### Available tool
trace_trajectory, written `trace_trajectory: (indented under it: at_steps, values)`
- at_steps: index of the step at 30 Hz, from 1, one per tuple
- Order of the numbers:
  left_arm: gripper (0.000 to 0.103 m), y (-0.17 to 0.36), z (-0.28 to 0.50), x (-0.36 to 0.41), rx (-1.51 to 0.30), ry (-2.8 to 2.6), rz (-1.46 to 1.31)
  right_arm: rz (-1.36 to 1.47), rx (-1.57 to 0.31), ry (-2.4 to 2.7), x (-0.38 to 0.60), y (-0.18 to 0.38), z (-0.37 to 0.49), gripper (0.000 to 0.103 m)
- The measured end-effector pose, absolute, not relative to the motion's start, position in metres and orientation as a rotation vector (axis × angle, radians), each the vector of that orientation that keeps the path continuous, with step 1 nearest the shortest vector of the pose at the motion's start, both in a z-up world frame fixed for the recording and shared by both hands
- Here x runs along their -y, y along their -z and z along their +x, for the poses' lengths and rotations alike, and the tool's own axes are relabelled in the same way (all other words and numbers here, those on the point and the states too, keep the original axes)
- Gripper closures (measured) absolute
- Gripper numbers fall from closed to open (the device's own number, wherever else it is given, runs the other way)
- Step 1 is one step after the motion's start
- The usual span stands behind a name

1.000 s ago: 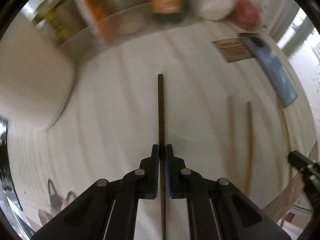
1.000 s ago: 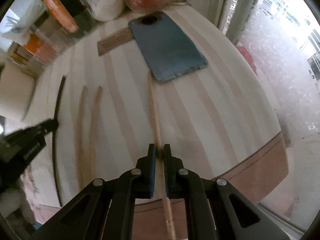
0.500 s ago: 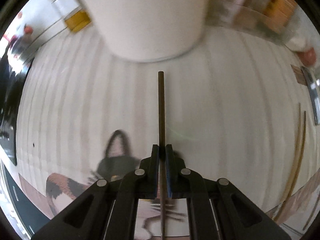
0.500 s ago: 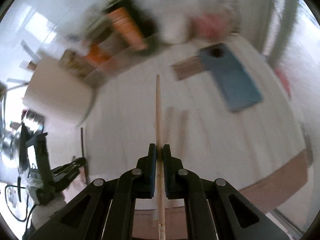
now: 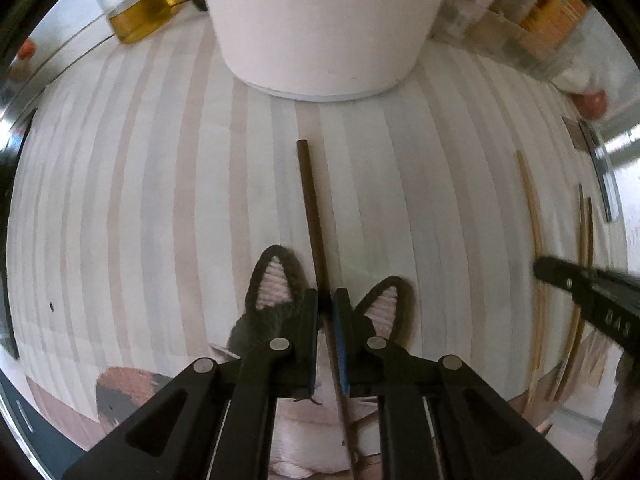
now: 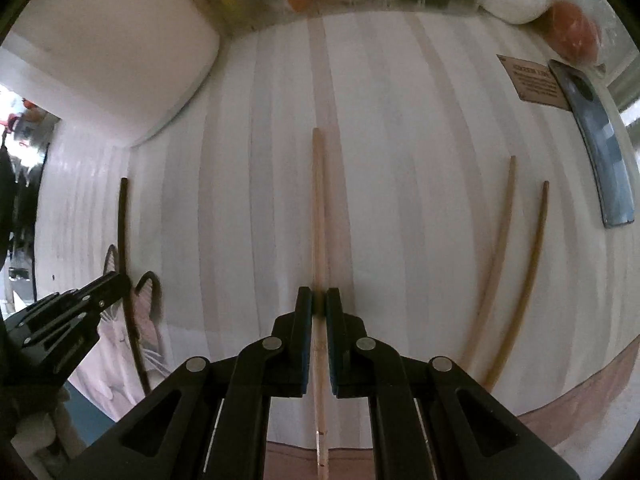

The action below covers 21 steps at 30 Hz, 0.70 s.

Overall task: Organize utensils
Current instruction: 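Lift both held chopsticks off the mat and raise them upright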

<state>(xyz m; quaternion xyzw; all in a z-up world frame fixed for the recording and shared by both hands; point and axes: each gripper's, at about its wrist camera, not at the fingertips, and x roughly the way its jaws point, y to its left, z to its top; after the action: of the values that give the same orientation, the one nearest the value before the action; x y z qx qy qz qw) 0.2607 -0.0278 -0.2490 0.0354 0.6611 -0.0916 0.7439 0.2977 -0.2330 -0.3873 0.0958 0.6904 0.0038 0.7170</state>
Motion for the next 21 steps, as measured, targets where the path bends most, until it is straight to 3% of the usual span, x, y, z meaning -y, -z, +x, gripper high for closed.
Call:
trace_trajectory:
  at_steps: [8,21]
  values:
    - [0.099,0.248,0.271,0.041,-1.432,0.168,0.119,0.109,-1.595,0.002,0.214,0.379,0.334,0.095]
    - [0.098,0.256,0.281,-0.002,-1.452,0.200,0.123,0.129,-1.684,-0.014,0.212,0.372,0.351,0.096]
